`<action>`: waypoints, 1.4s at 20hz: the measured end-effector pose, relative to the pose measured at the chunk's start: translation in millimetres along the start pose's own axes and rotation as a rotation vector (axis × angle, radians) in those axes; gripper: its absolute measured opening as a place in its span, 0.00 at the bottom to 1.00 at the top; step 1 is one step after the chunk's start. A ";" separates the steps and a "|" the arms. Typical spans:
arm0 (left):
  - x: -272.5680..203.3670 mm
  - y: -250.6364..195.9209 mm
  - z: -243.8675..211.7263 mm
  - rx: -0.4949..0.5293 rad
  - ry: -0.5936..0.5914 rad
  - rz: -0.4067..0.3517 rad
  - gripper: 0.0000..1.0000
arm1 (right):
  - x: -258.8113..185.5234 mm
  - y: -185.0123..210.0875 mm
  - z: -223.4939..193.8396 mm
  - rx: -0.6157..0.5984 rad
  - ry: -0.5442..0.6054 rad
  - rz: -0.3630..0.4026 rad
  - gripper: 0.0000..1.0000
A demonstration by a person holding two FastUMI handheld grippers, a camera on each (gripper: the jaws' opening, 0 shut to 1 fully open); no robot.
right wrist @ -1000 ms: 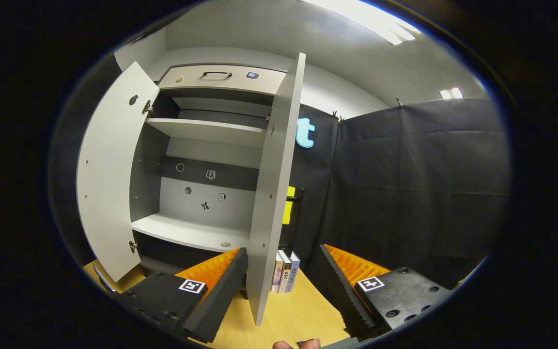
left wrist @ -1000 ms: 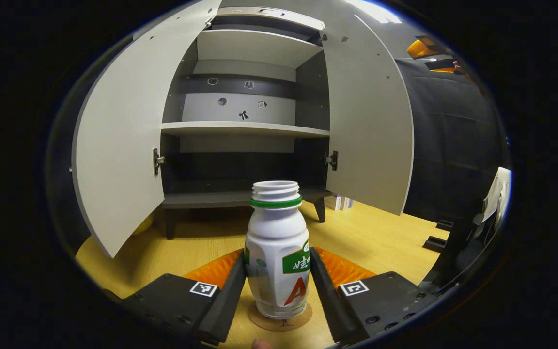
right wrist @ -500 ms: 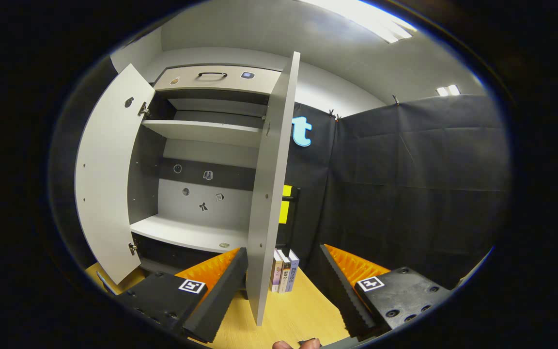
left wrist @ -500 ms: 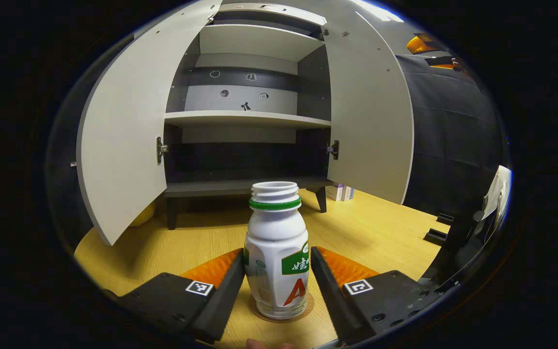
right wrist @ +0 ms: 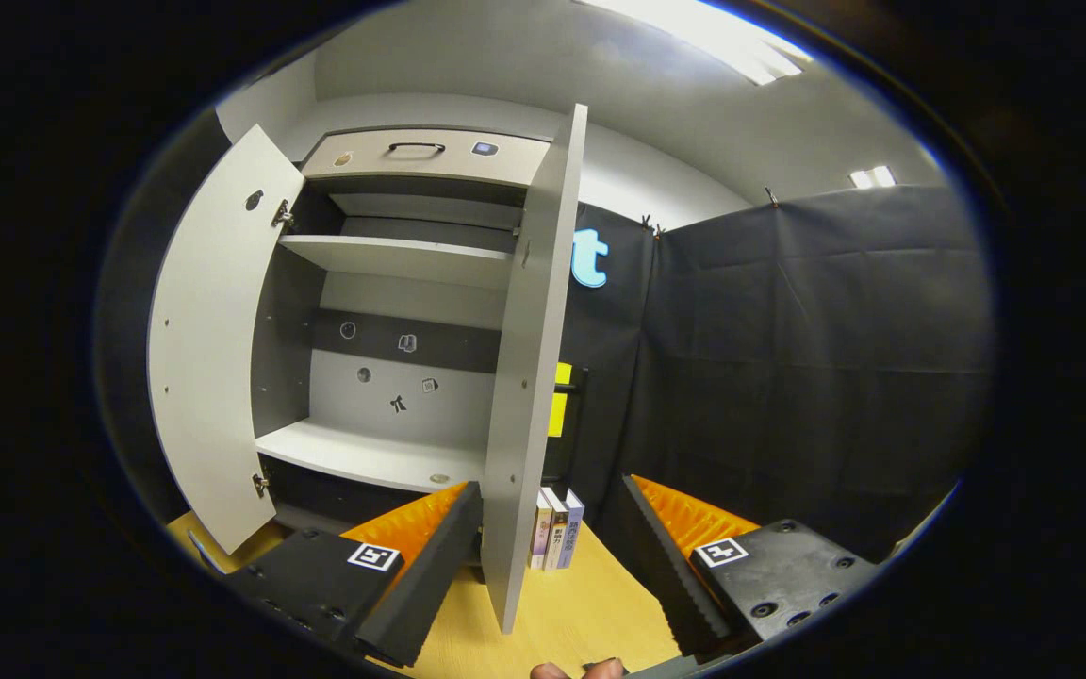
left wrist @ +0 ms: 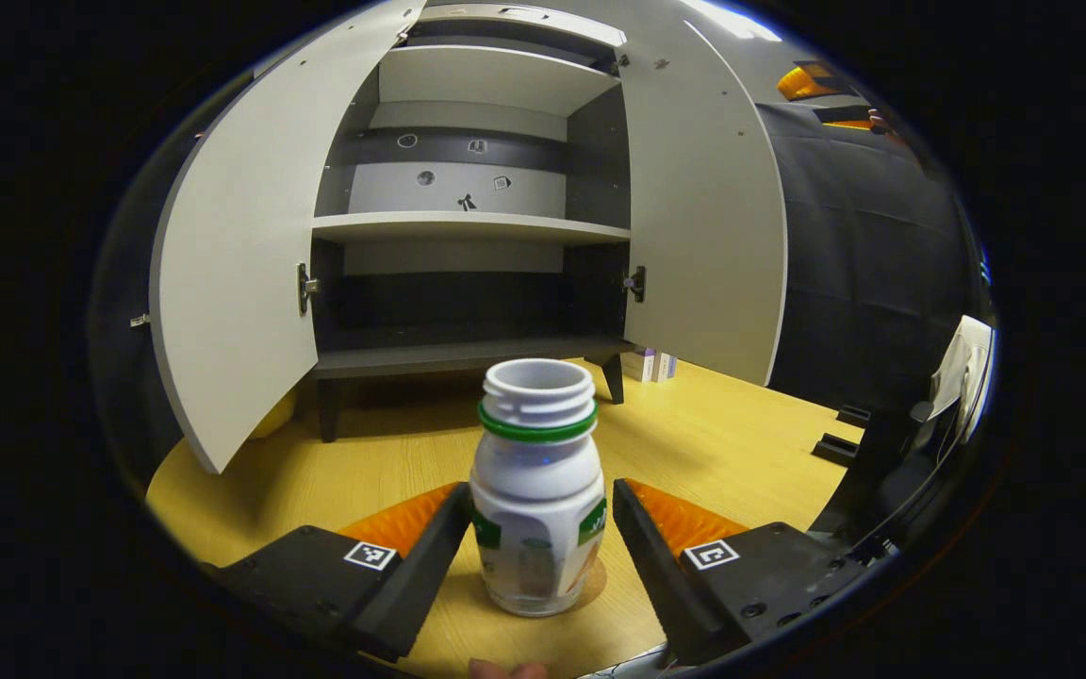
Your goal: Grasp the bottle in the cabinet with the left hand and place it on the coaster, then close the right door with the right hand and the left door with the left hand.
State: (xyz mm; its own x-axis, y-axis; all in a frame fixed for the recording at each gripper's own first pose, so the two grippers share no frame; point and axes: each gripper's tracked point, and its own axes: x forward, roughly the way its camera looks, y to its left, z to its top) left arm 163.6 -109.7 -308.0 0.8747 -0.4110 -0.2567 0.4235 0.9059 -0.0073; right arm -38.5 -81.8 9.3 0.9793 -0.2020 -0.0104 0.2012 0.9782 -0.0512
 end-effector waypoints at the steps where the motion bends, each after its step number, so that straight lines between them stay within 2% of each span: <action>1: -1.0 -0.4 -2.1 -0.002 0.006 -0.003 0.95 | 0.3 -0.5 -0.1 0.000 -0.001 -0.001 0.97; 7: -31.5 2.7 -9.6 -0.016 0.044 0.004 0.95 | 8.1 -8.6 -2.5 0.010 0.002 -0.014 0.97; 10: -59.0 9.1 4.8 -0.043 0.047 0.034 0.95 | 16.0 -20.6 -4.4 0.024 0.007 -0.031 0.97; 14: -88.6 21.7 55.8 -0.103 0.013 0.096 0.95 | 34.9 -31.1 -15.2 0.058 0.061 0.008 0.98; 18: -103.4 34.0 124.9 -0.121 -0.073 0.149 0.95 | 59.4 -62.1 -21.8 0.109 0.086 -0.040 0.97; 22: -109.3 37.7 182.8 -0.103 -0.116 0.160 0.95 | 89.0 -92.0 -21.1 0.145 0.087 -0.077 0.97; 24: -115.8 40.7 210.9 -0.140 -0.157 0.179 0.95 | 102.0 -96.5 -20.9 0.175 0.098 -0.068 0.98; 27: -129.8 56.9 236.4 -0.149 -0.189 0.257 0.95 | 115.0 -90.5 -20.8 0.209 0.114 -0.037 0.97; 28: -135.1 60.5 243.1 -0.141 -0.197 0.272 0.95 | 118.4 -86.6 -19.5 0.210 0.110 -0.027 0.90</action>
State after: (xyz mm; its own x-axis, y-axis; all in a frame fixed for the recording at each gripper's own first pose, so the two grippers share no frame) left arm 128.3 -24.3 -38.8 0.9852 -0.1530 -0.0769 0.1449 0.9843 -0.1009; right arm 59.7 -191.3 -7.0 0.9676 -0.2213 -0.1213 0.2388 0.9586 0.1554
